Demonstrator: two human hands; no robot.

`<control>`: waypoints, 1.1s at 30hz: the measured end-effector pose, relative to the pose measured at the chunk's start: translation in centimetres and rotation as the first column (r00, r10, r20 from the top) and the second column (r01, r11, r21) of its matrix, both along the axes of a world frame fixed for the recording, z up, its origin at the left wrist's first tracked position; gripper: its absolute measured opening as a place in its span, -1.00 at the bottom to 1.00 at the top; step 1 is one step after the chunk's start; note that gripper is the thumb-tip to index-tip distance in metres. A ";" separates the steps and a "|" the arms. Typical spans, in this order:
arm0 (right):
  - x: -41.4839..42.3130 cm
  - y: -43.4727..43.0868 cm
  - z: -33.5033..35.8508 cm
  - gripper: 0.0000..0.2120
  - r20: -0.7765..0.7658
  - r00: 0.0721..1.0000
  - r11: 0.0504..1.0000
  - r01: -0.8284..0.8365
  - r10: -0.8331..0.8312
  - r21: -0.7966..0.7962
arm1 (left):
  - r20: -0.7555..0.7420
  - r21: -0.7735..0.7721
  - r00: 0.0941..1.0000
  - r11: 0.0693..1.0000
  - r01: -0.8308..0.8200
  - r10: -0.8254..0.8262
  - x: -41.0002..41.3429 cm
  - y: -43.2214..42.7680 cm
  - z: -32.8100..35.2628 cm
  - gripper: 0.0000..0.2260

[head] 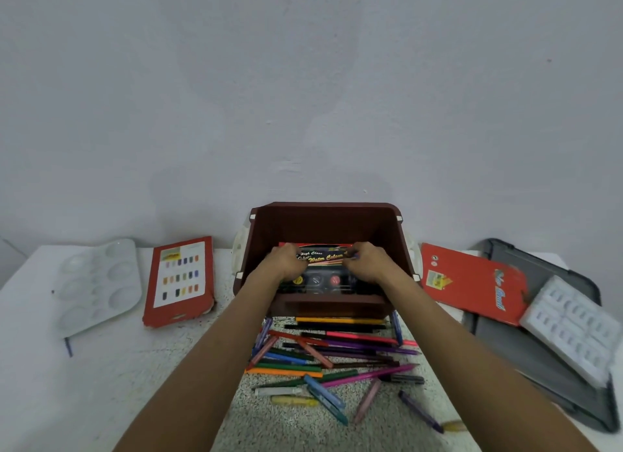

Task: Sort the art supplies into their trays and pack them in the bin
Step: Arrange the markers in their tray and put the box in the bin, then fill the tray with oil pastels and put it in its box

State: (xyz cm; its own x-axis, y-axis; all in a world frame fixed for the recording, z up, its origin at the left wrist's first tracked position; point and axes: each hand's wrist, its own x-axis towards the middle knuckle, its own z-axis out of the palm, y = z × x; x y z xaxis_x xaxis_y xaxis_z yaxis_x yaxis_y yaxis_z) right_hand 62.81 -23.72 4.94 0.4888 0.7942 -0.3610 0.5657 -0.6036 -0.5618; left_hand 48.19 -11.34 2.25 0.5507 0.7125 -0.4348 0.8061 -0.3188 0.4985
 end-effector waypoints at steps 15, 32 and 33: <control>-1.2 -0.9 1.5 -0.64 0.248 0.960 0.991 -0.125 0.132 -0.045 | 0.181 0.120 0.977 0.988 0.095 -0.116 -1.8 -2.1 3.8 -0.62; -2.9 -10.9 7.8 -0.63 0.273 0.960 0.956 -0.027 -0.057 0.293 | 0.555 0.164 0.815 0.983 0.088 -0.165 -3.7 -10.1 9.7 -0.71; -2.5 -11.7 7.8 -0.63 0.273 0.959 0.952 -0.013 -0.075 0.307 | 0.554 0.175 0.812 0.980 0.100 -0.181 -3.3 -10.6 9.9 -0.71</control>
